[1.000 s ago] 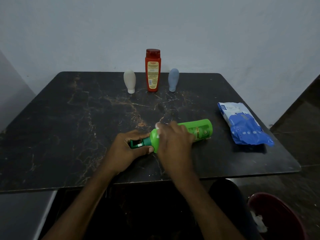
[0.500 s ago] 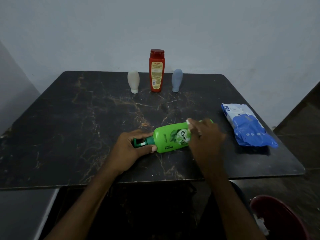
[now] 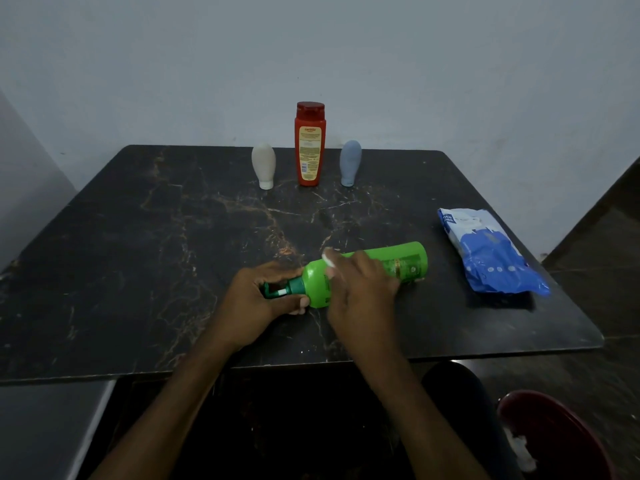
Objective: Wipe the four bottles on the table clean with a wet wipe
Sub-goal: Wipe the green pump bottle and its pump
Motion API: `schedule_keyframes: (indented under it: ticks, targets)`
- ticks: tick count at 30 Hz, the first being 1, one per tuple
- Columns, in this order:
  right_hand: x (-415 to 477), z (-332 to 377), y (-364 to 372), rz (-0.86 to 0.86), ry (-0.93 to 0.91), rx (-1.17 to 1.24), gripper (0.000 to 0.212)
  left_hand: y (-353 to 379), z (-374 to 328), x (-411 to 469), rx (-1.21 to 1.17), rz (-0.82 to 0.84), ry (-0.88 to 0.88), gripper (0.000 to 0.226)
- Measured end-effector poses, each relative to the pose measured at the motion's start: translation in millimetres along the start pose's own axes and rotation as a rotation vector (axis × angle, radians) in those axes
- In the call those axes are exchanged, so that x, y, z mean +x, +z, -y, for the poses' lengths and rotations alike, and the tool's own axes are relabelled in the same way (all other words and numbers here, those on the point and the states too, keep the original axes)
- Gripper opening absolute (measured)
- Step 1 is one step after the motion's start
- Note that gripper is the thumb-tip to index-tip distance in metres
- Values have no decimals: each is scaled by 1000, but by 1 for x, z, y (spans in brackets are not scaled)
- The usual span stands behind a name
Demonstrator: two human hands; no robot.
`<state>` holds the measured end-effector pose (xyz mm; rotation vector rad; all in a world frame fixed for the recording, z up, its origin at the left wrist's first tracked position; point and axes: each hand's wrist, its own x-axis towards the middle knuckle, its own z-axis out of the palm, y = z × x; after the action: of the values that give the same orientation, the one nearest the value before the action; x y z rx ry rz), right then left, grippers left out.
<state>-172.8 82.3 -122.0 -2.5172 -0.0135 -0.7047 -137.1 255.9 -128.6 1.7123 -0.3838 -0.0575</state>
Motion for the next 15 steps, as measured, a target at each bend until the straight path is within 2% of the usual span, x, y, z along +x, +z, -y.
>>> schedule_keyframes:
  ticks: [3,6,15]
  targets:
    - [-4,13,8,18,-96,-62,38,0,1,0,9,4,19,41]
    - [2,7,1,1,-109,-30,34,-1,2,0,-1,-9,29,42]
    - [21,-101,-43,-210,246,93,31,-1,3,0,-110,-5,28,46]
